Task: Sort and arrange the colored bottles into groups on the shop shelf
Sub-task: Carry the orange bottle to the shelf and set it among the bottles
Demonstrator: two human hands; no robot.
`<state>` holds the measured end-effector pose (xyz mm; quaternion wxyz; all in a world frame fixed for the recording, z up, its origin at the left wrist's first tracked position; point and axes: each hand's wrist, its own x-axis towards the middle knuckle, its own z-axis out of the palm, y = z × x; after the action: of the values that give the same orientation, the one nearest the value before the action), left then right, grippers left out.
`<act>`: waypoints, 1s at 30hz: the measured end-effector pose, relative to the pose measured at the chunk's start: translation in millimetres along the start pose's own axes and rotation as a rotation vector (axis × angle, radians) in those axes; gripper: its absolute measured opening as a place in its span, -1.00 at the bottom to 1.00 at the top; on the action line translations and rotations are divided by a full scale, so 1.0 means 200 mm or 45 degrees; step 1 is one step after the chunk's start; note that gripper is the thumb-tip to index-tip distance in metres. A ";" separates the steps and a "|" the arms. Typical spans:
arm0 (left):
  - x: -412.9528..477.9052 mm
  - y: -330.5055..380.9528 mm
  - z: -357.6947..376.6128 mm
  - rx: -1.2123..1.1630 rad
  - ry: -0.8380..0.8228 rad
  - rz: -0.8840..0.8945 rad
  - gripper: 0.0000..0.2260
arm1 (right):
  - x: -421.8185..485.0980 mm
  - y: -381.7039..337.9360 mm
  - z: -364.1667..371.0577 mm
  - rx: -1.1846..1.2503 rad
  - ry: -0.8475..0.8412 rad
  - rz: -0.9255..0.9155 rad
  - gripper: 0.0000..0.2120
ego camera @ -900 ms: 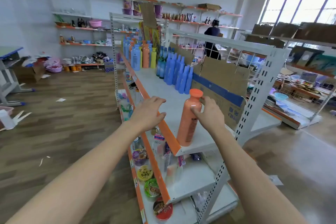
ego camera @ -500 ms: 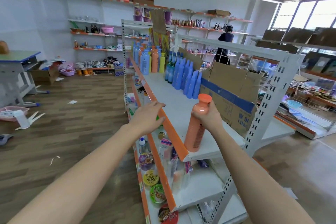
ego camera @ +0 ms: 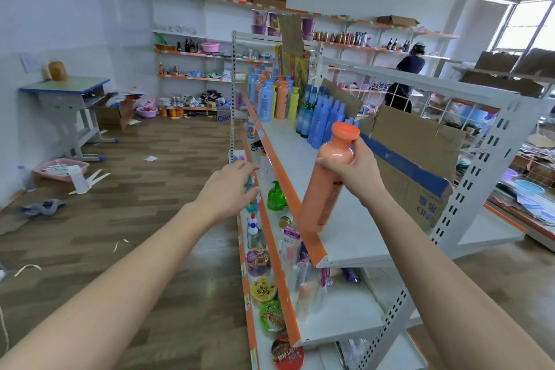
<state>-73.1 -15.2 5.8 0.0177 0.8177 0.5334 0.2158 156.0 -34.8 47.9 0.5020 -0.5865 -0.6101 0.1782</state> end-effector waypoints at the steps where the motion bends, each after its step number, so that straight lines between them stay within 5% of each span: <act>1: -0.02 -0.01 -0.01 0.001 0.005 -0.014 -0.54 | -0.01 -0.01 0.03 0.021 -0.033 -0.003 -0.50; 17: -0.30 -0.32 -0.03 0.142 -0.013 -0.314 -0.55 | -0.08 0.06 0.60 0.172 -0.432 -0.040 -0.48; 30: 0.20 -1.00 0.02 0.125 0.026 -0.277 -0.55 | 0.47 0.03 1.27 0.175 -0.455 -0.047 -0.32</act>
<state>-230.4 106.0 -36.7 -0.0046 0.7527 0.6290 0.1944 -31.4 145.7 -28.8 0.4278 -0.4985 -0.6866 0.3116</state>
